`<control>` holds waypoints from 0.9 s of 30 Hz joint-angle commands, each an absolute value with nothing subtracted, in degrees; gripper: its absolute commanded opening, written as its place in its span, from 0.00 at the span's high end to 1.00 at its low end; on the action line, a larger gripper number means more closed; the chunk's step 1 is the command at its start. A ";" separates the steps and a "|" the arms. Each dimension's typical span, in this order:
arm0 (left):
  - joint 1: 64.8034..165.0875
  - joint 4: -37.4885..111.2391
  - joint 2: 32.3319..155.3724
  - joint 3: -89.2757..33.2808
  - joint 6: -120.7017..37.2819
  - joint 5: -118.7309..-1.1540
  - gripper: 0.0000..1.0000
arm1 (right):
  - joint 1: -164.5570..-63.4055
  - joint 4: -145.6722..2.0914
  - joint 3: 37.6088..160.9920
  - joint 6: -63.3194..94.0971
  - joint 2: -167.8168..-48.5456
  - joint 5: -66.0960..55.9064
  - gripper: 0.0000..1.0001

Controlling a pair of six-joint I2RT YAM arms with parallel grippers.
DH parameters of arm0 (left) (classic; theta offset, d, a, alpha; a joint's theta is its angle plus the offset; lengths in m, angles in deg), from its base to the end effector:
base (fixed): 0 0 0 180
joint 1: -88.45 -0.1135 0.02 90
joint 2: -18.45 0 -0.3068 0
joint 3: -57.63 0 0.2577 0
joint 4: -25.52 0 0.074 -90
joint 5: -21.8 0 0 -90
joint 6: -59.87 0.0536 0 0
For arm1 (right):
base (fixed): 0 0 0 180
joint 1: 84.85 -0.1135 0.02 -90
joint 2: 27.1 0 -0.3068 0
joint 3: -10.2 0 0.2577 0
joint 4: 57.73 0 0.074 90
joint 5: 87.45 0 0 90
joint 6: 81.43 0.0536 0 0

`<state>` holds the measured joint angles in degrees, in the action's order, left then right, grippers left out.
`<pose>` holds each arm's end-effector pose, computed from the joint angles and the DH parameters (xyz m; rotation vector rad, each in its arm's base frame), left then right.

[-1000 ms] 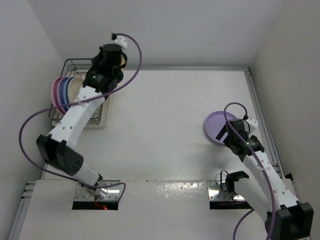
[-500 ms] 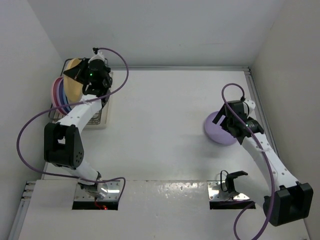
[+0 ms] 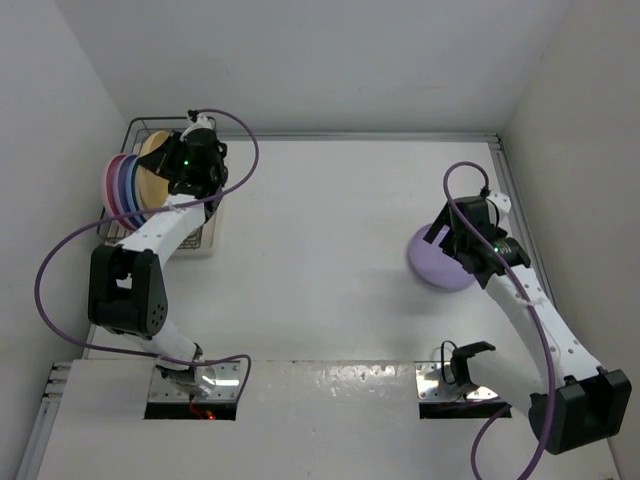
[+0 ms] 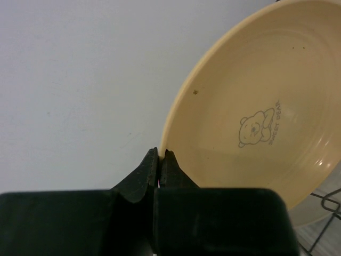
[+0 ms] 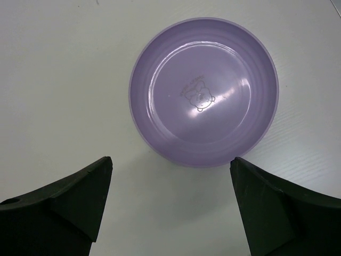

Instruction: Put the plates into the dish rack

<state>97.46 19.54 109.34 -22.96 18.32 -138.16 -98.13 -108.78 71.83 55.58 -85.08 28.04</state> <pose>0.3737 -0.0083 0.3672 -0.1353 1.8215 1.4887 0.1974 0.0229 0.2999 0.8571 2.1317 0.0005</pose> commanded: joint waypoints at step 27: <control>97.84 56.72 109.94 -31.58 -6.75 -125.87 0.14 | -90.85 -108.46 67.97 59.10 -86.33 18.47 0.00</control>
